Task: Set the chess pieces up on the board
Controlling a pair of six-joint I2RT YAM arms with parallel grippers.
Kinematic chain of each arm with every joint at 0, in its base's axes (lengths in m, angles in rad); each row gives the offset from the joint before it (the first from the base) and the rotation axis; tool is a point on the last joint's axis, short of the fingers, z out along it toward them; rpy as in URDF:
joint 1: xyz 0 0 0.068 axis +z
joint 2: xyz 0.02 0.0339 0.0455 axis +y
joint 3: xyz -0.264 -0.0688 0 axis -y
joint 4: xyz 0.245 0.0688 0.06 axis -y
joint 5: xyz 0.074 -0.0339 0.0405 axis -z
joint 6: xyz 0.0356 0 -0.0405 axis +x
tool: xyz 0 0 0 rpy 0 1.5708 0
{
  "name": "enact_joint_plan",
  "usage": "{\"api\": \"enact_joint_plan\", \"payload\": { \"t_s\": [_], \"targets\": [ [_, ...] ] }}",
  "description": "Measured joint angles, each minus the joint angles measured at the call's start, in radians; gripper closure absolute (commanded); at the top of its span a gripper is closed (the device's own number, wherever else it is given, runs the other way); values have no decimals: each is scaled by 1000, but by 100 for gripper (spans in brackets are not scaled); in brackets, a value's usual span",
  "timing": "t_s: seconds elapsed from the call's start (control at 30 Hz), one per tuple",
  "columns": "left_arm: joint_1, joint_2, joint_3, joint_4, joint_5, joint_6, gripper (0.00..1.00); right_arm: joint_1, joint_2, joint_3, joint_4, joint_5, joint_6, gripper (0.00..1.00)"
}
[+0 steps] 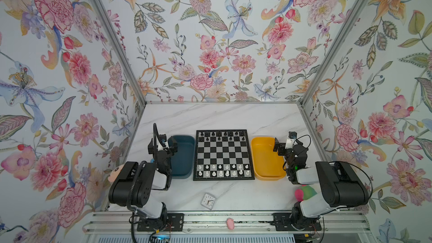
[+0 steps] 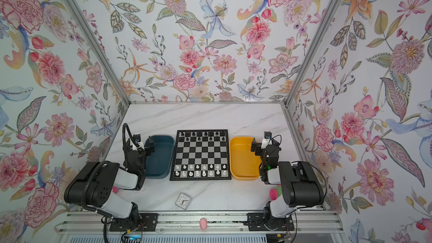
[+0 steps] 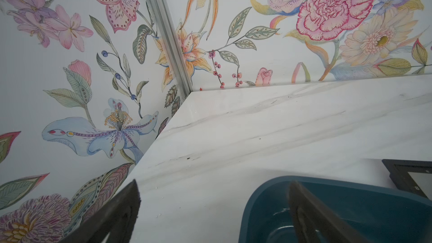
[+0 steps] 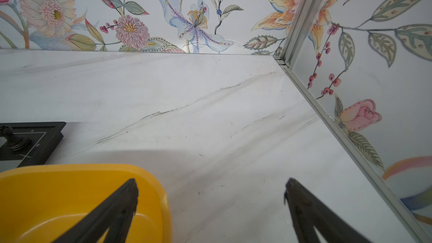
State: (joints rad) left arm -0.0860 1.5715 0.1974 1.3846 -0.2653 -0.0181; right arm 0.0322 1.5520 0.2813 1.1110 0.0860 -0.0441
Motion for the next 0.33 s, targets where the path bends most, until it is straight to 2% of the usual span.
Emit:
{"api": "enact_joint_plan", "payload": {
  "t_s": [0.33],
  "targets": [
    [0,0,0,0,0,0,1,-1,0,0,0,-4,0,1]
  ]
}}
